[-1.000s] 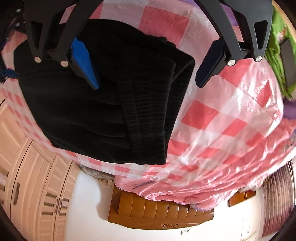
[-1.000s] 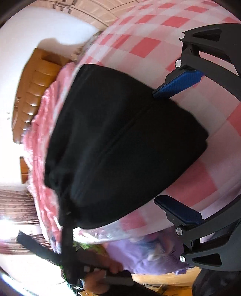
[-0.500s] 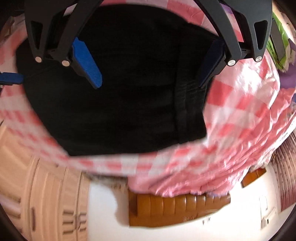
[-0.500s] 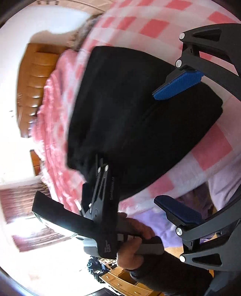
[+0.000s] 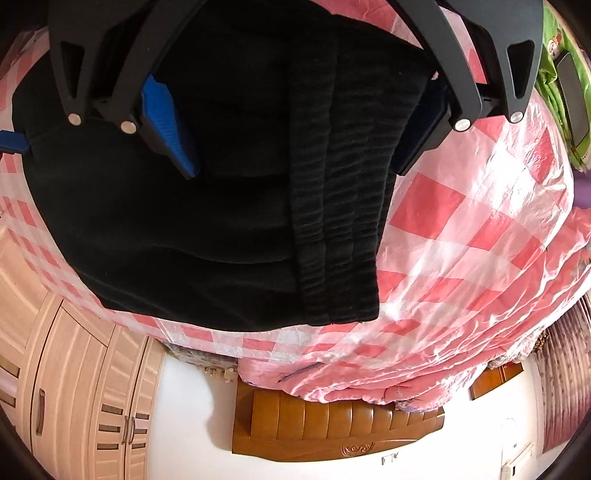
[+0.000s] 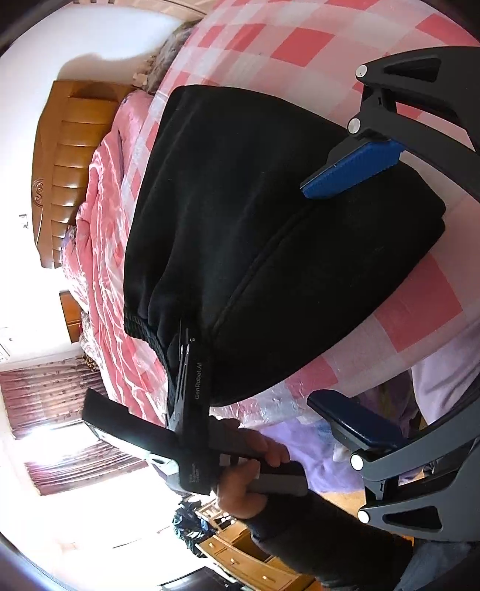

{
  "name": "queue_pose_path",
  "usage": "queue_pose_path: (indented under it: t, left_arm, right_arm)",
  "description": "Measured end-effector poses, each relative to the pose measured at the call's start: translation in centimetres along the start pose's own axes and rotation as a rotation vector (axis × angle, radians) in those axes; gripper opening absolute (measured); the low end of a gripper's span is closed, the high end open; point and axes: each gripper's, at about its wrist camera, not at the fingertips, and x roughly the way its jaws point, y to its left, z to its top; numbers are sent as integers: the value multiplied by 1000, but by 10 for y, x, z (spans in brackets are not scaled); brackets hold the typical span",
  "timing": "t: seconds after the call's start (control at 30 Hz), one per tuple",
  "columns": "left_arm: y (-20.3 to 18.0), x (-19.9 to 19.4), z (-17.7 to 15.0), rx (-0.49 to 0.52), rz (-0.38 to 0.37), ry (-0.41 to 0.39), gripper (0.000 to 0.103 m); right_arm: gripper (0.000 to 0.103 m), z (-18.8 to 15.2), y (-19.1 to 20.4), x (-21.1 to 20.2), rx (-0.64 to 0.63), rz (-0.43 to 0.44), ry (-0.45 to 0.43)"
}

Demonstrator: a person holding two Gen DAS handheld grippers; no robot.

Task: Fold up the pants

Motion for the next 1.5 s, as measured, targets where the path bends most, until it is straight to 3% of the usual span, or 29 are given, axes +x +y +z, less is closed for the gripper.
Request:
queue_pose_path:
  t: [0.43, 0.53, 0.6, 0.63, 0.7, 0.73, 0.83, 0.93, 1.0, 1.1, 1.23, 1.33, 1.43, 1.5]
  left_arm:
    - [2, 2, 2, -5, 45, -13, 102]
    - [5, 5, 2, -26, 36, -8, 102]
    - [6, -4, 4, -53, 46, 11, 102]
    - [3, -25, 7, -70, 79, -24, 97]
    - [-2, -87, 9, -46, 101, -202, 102]
    - [-4, -105, 9, -42, 102, -237, 102]
    - [-18, -142, 2, -23, 48, -234, 102]
    - [-33, -166, -23, -52, 8, -323, 102]
    - [-38, -170, -35, -106, -60, -330, 102]
    - [-41, -163, -47, -172, -92, -266, 102]
    - [-70, -171, -70, -81, 92, -291, 102]
    - [-83, -178, -83, -60, 62, -300, 102]
    - [-91, -182, -92, -43, 78, -351, 102]
    - [-92, -176, -92, -38, 61, -314, 102]
  right_arm:
    - [99, -2, -3, -1, -10, 24, -9]
    - [99, -1, -9, -6, 47, 51, -2]
    - [99, 5, -8, -30, 137, 18, 7]
    - [99, 6, -5, -46, 132, 18, -33]
    - [99, 6, 2, -82, 110, -13, -123]
    - [99, 5, 3, -92, 121, -46, -132]
    - [99, -1, 5, -97, 160, -148, -84]
    - [99, -12, 13, -90, 140, -256, -33]
    - [99, -19, 17, -88, 131, -278, -10]
    - [99, -27, 15, -89, 153, -294, 1]
    - [99, -31, 17, -97, 170, -322, -32]
    - [99, -29, 17, -104, 179, -346, -67]
    - [99, -29, 14, -105, 195, -356, -74]
    - [99, -30, 12, -103, 211, -378, -67]
